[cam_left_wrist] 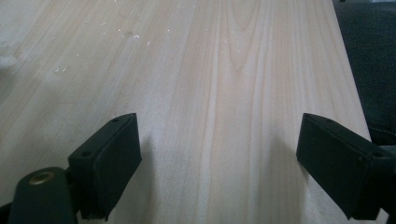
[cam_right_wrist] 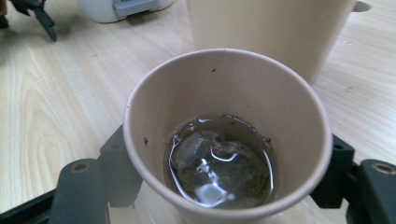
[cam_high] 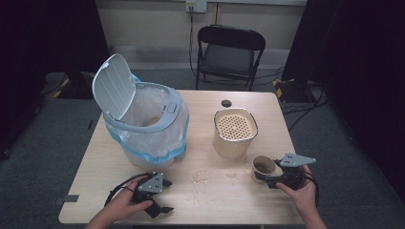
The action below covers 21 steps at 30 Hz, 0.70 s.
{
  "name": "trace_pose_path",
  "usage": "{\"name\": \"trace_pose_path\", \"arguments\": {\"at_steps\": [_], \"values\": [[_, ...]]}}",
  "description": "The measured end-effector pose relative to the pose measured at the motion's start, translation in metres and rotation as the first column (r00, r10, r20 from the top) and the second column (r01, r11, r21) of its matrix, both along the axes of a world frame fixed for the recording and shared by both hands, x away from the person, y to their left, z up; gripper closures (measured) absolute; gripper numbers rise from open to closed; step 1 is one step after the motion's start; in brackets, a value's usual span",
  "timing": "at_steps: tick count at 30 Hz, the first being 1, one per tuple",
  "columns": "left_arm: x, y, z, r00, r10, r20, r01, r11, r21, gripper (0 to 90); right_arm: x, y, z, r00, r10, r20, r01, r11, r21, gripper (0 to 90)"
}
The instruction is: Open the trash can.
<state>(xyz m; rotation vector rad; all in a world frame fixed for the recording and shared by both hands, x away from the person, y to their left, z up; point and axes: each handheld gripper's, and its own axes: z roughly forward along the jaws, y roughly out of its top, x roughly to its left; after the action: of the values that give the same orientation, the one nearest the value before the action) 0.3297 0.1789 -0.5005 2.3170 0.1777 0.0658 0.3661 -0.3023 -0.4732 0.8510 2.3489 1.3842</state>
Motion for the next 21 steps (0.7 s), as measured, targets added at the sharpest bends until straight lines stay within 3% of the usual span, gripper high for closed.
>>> {"name": "trace_pose_path", "arguments": {"at_steps": [2,9,21], "values": [[0.000,0.000,0.000,1.0000,0.001,0.000,-0.001,1.0000,-0.002,13.1,0.000,-0.001,0.004,0.9996,-0.028,0.005,0.028,0.999,-0.022,27.8],[0.000,0.000,0.000,1.0000,0.000,0.000,0.000,1.0000,-0.001,13.1,0.005,-0.014,0.016,0.9939,-0.110,0.001,0.110,0.994,-0.015,28.5],[0.000,0.000,0.000,1.0000,0.000,0.000,0.000,1.0000,-0.001,13.0,0.025,-0.015,0.035,0.9889,-0.149,-0.001,0.149,0.988,-0.038,30.1]]}}
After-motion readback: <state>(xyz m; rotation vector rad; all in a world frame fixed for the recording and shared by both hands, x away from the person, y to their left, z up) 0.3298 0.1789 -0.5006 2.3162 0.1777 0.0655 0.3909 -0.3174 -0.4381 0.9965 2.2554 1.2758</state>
